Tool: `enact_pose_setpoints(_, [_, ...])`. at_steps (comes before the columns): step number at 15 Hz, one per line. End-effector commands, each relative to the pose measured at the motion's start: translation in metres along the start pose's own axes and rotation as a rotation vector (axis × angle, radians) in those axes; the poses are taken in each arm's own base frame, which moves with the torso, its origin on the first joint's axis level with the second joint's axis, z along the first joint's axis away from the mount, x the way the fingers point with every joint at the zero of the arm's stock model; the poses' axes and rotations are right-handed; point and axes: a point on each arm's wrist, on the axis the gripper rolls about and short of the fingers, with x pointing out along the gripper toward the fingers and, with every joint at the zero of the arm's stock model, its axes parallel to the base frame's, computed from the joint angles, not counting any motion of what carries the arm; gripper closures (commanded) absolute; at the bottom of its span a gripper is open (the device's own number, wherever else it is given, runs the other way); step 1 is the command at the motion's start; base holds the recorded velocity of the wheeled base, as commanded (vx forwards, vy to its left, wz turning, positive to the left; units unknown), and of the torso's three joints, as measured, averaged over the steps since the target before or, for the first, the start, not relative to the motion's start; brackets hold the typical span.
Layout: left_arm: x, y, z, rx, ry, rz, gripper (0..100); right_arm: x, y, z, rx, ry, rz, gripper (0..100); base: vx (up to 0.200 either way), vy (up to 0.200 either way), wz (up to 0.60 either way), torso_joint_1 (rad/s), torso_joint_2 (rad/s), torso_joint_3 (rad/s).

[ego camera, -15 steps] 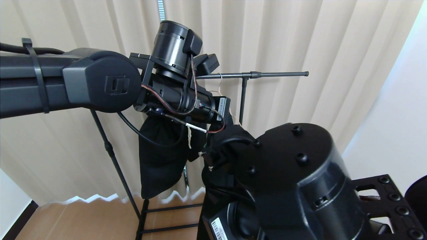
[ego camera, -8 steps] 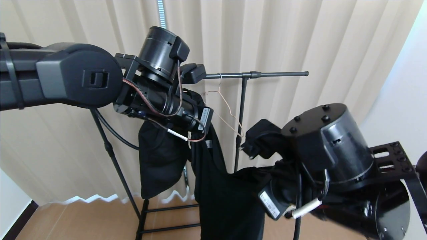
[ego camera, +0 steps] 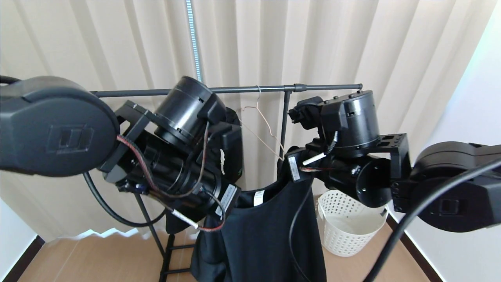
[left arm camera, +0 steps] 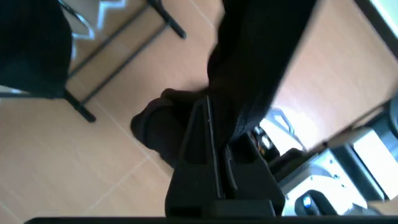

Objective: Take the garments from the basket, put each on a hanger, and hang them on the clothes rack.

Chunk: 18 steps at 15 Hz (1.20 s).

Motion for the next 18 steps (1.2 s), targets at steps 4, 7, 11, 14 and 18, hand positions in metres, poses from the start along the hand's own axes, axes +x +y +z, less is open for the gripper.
enact_pose_setpoints(4, [0.01,-0.061,-0.011,-0.108,-0.035,-0.135,100,0.045,0.025,0.002,0.181,-0.009,-0.011,100,0.0,0.0,0.0,0.0,0.0,0.0])
enact_pose_setpoints(7, [0.02,-0.082,-0.007,-0.177,-0.071,-0.187,100,0.046,0.026,0.003,0.194,-0.011,-0.009,100,0.0,0.0,0.0,0.0,0.0,0.0])
enact_pose_setpoints(11, [0.021,-0.071,-0.008,-0.197,-0.08,-0.124,100,0.047,0.01,0.007,0.2,-0.012,-0.044,100,0.0,0.0,0.0,0.0,0.0,0.0])
enact_pose_setpoints(14, [0.02,-0.034,-0.004,-0.257,-0.114,-0.004,100,0.037,-0.019,0.018,0.147,-0.034,-0.095,100,0.0,0.0,0.0,0.0,0.0,0.0])
enact_pose_setpoints(18, [0.024,0.015,0.025,-0.353,-0.199,0.08,100,-0.003,-0.036,0.015,0.033,-0.039,-0.09,100,0.0,0.0,0.0,0.0,0.0,0.0])
